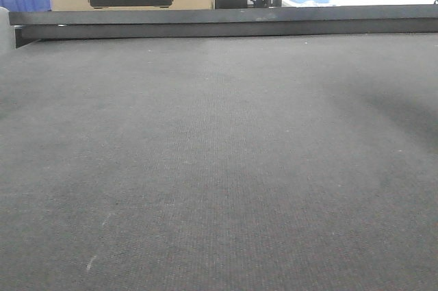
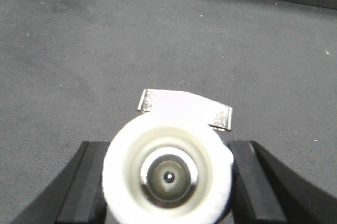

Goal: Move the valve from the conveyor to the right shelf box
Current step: 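Lift both held valves up off the conveyor belt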

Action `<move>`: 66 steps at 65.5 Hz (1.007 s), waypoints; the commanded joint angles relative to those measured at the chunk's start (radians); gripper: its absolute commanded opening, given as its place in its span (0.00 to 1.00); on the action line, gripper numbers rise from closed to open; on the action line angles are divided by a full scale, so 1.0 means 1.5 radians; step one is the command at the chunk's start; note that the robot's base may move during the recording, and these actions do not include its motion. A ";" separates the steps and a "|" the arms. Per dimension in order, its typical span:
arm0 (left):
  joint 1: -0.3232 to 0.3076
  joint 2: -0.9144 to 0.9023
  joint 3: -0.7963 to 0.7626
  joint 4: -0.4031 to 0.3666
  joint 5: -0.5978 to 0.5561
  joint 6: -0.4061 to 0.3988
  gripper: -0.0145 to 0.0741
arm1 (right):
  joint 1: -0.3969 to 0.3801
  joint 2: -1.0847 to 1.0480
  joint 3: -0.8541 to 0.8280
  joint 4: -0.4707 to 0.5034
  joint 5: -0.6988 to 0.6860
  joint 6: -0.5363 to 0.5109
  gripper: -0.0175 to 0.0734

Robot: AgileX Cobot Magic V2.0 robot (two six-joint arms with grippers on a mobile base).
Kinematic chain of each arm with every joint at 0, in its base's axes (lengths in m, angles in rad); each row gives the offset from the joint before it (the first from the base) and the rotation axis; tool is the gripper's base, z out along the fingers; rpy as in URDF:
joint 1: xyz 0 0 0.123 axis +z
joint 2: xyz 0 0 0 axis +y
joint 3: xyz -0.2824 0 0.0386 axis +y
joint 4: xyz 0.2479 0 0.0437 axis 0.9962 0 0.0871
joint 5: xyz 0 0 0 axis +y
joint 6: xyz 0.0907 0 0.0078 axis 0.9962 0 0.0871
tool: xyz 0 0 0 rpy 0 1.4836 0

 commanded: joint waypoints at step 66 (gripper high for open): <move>-0.004 -0.005 -0.005 -0.002 -0.034 -0.005 0.04 | 0.000 -0.011 -0.011 -0.005 -0.048 -0.002 0.02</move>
